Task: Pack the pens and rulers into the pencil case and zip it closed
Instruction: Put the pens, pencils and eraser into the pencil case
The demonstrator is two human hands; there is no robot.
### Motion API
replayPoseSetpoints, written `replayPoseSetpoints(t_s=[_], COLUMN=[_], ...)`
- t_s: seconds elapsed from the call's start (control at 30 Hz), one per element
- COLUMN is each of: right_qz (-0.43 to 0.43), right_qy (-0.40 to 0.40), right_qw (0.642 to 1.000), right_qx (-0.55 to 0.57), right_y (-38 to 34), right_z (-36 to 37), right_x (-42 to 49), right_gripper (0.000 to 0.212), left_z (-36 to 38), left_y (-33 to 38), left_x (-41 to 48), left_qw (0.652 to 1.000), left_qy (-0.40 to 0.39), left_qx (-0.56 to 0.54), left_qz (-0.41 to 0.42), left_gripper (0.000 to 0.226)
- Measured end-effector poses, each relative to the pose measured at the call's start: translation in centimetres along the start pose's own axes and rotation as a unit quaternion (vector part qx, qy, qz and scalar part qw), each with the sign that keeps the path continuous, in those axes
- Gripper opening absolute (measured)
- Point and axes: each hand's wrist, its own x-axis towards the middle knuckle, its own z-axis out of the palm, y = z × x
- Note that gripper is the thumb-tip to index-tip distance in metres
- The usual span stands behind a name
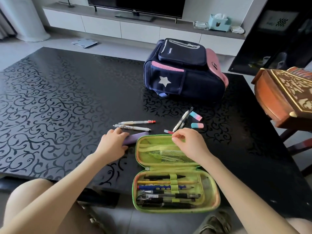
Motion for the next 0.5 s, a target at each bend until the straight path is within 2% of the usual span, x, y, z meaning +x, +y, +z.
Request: replayPoseSetpoints(t_s=[0.07, 0.2, 0.27, 0.33, 0.4, 0.5], right_qz=[-0.005, 0.005, 0.031, 0.045, 0.044, 0.076], right_qy=[-0.004, -0.021, -0.044, -0.062, -0.044, 0.027], right_qw=[1.000, 0.989, 0.971, 0.946, 0.935, 0.929], right_qx=[0.019, 0.143, 0.234, 0.316, 0.350, 0.361], right_y=[-0.4, -1.4, -2.2, -2.8, -2.8, -0.6], right_z=[0.3, 0.8, 0.7, 0.3, -0.3, -2.3], right_x=[0.1, 0.8, 1.5, 2.1, 2.4, 2.0], right_gripper=[0.021, 0.039, 0.042, 0.034, 0.020, 0.022], left_z=[0.1, -0.9, -1.7, -2.0, -2.0, -2.2], left_y=[-0.8, -0.7, 0.8, 3.0, 4.9, 5.6], left_x=[0.0, -0.4, -0.9, -1.0, -0.7, 0.5], left_qw=[1.000, 0.983, 0.970, 0.962, 0.955, 0.935], left_qy=[0.012, 0.148, 0.191, 0.183, 0.171, 0.219], left_qx=[-0.025, -0.102, -0.118, -0.125, -0.154, -0.234], left_qz=[0.012, 0.034, 0.093, 0.157, 0.186, 0.153], left_gripper=[0.045, 0.040, 0.037, 0.040, 0.043, 0.037])
